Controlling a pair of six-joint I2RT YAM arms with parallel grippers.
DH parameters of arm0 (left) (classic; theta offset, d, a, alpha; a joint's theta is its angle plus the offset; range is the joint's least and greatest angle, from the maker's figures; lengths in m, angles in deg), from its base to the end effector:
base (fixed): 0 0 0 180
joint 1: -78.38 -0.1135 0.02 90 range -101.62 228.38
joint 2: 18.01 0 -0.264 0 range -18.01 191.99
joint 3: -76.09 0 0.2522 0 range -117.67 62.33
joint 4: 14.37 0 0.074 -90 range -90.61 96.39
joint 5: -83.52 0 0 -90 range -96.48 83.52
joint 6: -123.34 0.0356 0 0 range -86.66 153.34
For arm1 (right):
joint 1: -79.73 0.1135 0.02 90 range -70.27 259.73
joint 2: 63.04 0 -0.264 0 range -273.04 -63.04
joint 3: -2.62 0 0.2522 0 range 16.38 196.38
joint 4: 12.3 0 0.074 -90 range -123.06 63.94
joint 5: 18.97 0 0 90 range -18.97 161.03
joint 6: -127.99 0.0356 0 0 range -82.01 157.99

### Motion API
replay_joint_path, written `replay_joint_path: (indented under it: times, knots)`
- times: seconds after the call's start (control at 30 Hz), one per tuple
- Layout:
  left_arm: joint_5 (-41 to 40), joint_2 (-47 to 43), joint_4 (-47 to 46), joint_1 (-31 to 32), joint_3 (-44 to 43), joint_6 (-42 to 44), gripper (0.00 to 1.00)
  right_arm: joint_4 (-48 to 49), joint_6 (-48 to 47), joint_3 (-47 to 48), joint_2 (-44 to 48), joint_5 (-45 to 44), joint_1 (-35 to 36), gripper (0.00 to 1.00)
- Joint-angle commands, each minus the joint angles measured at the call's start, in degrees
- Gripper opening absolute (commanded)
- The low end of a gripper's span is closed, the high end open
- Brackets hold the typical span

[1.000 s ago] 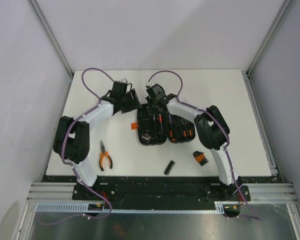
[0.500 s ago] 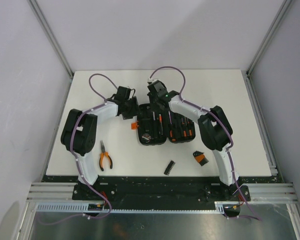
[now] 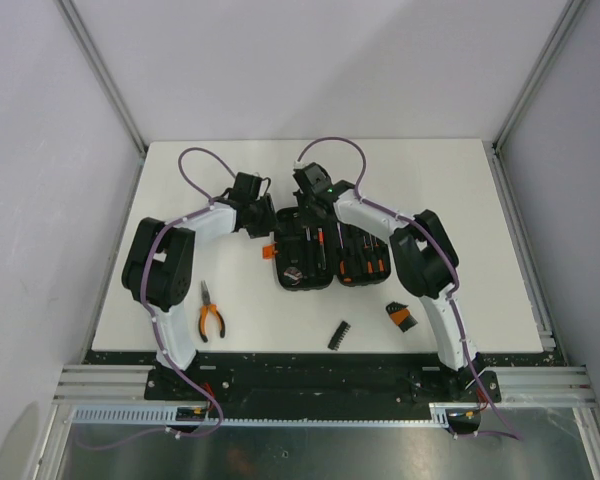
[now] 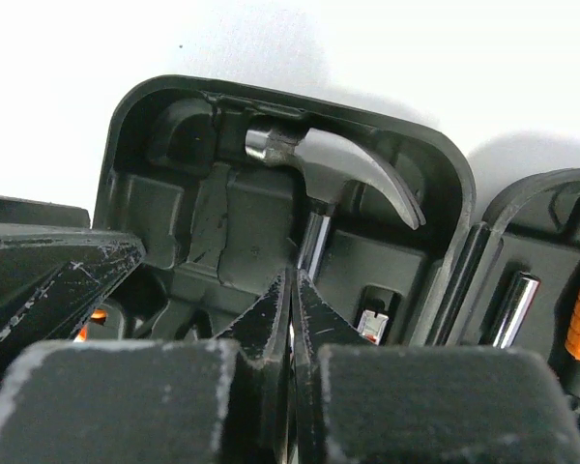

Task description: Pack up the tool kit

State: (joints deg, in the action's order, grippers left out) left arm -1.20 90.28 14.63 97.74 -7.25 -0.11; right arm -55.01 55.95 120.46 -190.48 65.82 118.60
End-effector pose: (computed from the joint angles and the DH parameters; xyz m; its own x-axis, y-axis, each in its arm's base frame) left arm 0.3724 -0.1343 0.1693 -0.8466 -0.2843 -0.4500 -0.1024 0.9166 -0.3865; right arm 0.3883 0.3088 0.1944 -0.7655 -0.2226 -0.6038 -0.3634 0.9238 0.1202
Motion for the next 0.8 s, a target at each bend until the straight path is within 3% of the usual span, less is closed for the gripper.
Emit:
replay_joint_path:
  times: [0.0,0.4,0.57,0.77]
  knots:
    - [0.7,0.0,-0.5,-0.2,0.3,0.6,0.45,-2.5,0.9,1.9,-2.6,0.4,-0.5,0.0]
    - [1.0,0.2,-0.6,-0.3,0.0,0.8,0.47,-1.5,1.5,-0.3,-2.0,1.4,-1.2,0.0]
    - [0.7,0.2,-0.6,-0.3,0.0,0.9,0.47,2.5,0.6,0.1,1.6,3.6,-1.3,0.06]
    - [0.7,0.3,-0.6,-0.3,0.1,0.9,0.43,0.1,0.4,4.6,2.7,-0.8,-1.4,0.12]
